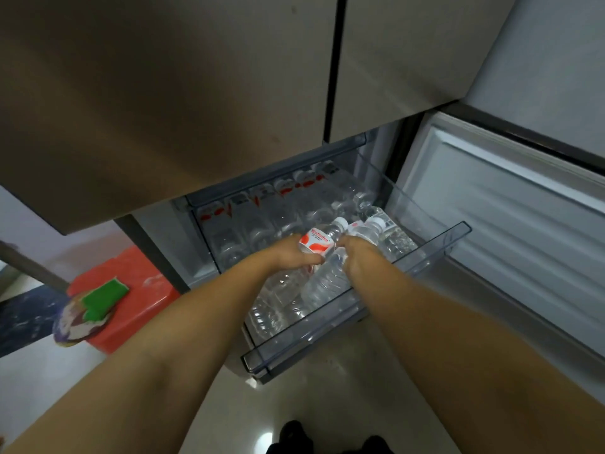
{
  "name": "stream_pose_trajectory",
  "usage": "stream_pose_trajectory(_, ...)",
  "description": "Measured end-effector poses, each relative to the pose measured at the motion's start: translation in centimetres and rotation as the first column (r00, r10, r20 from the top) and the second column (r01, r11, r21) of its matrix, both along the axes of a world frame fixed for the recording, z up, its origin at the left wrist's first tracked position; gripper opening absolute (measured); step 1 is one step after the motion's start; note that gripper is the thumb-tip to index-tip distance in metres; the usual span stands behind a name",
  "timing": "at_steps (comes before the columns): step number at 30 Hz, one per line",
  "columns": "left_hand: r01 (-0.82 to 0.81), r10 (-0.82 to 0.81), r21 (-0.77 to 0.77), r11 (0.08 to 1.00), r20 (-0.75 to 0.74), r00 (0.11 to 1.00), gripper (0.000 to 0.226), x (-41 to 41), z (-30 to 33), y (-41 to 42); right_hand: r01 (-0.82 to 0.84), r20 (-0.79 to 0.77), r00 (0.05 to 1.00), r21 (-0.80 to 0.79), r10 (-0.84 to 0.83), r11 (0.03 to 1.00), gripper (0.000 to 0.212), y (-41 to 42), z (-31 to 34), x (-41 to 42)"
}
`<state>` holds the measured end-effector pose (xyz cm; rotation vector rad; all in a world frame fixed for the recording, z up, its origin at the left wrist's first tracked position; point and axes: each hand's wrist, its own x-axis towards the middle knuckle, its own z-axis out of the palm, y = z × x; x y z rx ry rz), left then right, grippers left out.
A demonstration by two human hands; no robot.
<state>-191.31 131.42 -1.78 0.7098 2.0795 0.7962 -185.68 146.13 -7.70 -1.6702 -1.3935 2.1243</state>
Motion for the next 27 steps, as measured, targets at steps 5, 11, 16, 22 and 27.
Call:
stream_pose_trajectory(5,0.002,-0.004,0.033,0.999,0.037,0.999,0.041,-1.7,1.8,-0.5,0.134,-0.038,0.99,-0.073,-0.137,0.988,0.057,-0.5,2.9,0.9)
stream_pose_trajectory(11,-0.089,0.064,0.116,0.989,0.2,0.978,0.04,-2.6,3.6,-1.3,0.039,-0.298,0.95,-0.175,-0.091,0.984,0.067,2.5,4.6,2.2)
stream_pose_trajectory(16,-0.138,0.045,0.164,0.977,0.472,0.88,0.027,-1.1,6.1,0.1,0.022,-0.551,0.814,-0.292,-0.187,0.956,0.022,1.8,12.7,7.9)
stream_pose_trajectory(22,-0.148,-0.091,0.244,0.958,0.753,0.652,0.049,1.0,9.2,3.9,0.187,-0.536,0.784,-0.277,-0.314,0.942,0.045,4.0,13.6,14.7)
stream_pose_trajectory(27,-0.051,-0.184,0.308,0.95,0.686,0.704,0.029,6.3,10.2,8.9,0.313,-0.468,0.843,0.03,-0.264,0.949,0.023,4.7,12.5,20.3)
